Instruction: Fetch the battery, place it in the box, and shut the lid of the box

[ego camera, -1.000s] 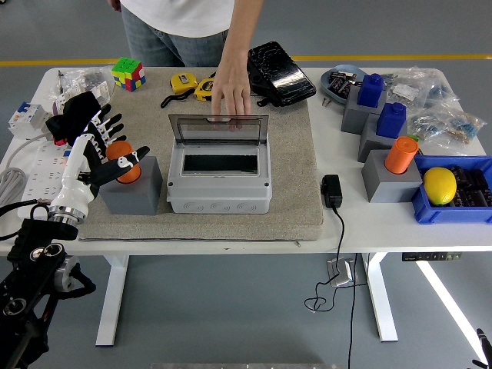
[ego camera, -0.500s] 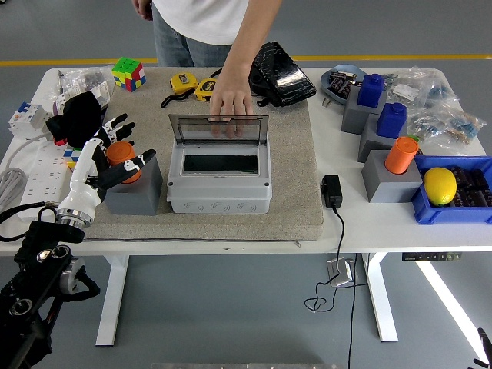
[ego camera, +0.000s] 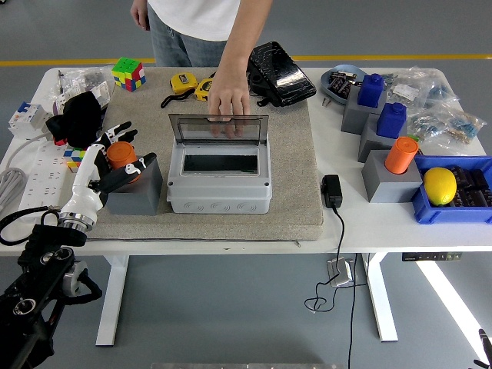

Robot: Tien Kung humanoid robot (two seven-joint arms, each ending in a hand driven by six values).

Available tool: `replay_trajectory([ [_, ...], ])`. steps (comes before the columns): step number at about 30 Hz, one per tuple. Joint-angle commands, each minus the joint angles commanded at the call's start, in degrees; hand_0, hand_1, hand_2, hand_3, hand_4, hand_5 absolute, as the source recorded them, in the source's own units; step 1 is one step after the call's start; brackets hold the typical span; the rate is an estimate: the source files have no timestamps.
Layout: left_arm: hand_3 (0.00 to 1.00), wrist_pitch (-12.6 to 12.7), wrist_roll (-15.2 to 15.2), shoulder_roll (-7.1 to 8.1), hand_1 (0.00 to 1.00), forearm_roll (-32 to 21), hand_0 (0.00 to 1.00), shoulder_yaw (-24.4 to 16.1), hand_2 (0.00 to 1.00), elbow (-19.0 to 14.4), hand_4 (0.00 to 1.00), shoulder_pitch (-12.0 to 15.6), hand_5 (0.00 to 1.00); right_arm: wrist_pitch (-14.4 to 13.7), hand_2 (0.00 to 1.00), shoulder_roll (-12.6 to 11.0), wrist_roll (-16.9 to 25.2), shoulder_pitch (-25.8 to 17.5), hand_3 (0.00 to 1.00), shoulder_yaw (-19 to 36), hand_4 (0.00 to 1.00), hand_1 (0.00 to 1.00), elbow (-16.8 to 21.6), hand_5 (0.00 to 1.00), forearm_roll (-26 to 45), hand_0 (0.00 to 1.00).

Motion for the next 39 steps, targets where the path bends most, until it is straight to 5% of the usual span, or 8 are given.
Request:
replay_trajectory([
  [31, 0.790, 2.6, -0.4, -0.32, 0.857, 0.4, 0.790, 1.0, 0.773, 1.1, 0.998, -0.6, 0.260, 0.0, 0.730, 0.0, 0.2, 0.1, 0.788, 0.9, 0.998, 0.754, 0.0, 0.998, 0.0, 0.815],
  [32, 0.735, 2.8, -0.3, -0.33, 0.789, 0.7, 0.701, 1.0, 0.713, 1.0, 0.998, -0.6, 0.093, 0.0, 0.730, 0.0, 0.2, 0.1, 0.788, 0.9, 0.998, 0.754, 0.0, 0.998, 0.0, 0.816],
  [37, 0.735, 3.8, 0.1, -0.34, 0.789, 1.7, 0.701, 1.0, 0.713, 0.9, 0.998, -0.5, 0.093, 0.0, 0.730, 0.1, 0.2, 0.1, 0.788, 0.7, 0.998, 0.754, 0.0, 0.998, 0.1, 0.816],
  [38, 0.680, 3.9, 0.1, -0.34, 0.716, 1.8, 0.601, 1.0, 0.648, 0.9, 0.998, -0.5, 0.030, 0.0, 0.731, 0.1, 0.2, 0.1, 0.788, 0.8, 0.998, 0.754, 0.0, 0.998, 0.1, 0.815],
  [39, 0.680, 4.0, 0.1, -0.34, 0.716, 1.9, 0.601, 1.1, 0.648, 0.9, 0.998, -0.4, 0.030, 0.0, 0.731, 0.1, 0.2, 0.1, 0.788, 0.7, 0.998, 0.754, 0.0, 0.998, 0.1, 0.815],
])
